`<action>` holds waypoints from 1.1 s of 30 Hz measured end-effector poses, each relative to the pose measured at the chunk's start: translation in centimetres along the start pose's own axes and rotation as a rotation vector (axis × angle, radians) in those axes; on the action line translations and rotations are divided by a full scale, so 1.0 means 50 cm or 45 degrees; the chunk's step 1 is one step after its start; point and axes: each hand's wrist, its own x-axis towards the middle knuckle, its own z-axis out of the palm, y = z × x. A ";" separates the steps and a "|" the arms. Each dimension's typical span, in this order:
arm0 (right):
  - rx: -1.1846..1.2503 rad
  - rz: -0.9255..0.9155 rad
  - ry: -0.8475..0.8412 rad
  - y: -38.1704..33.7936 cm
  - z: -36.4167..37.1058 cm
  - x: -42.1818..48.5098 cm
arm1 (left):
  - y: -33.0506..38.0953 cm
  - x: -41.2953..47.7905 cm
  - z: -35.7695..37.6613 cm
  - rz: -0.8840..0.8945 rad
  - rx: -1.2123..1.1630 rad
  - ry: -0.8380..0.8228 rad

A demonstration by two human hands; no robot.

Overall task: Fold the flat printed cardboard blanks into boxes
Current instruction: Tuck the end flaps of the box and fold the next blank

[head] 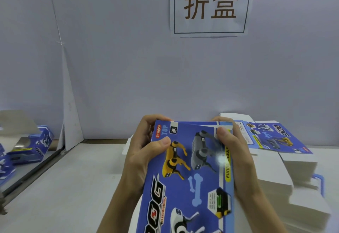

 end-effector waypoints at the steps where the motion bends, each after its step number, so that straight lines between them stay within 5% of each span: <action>1: -0.005 -0.003 -0.012 0.000 -0.001 -0.001 | 0.000 0.000 0.001 0.004 -0.013 0.004; 8: -0.004 -0.162 0.051 -0.006 0.005 -0.006 | 0.005 0.001 0.009 0.047 -0.015 0.003; 33: -0.187 -0.192 0.103 -0.017 0.002 -0.002 | 0.005 -0.008 0.024 0.012 0.049 0.021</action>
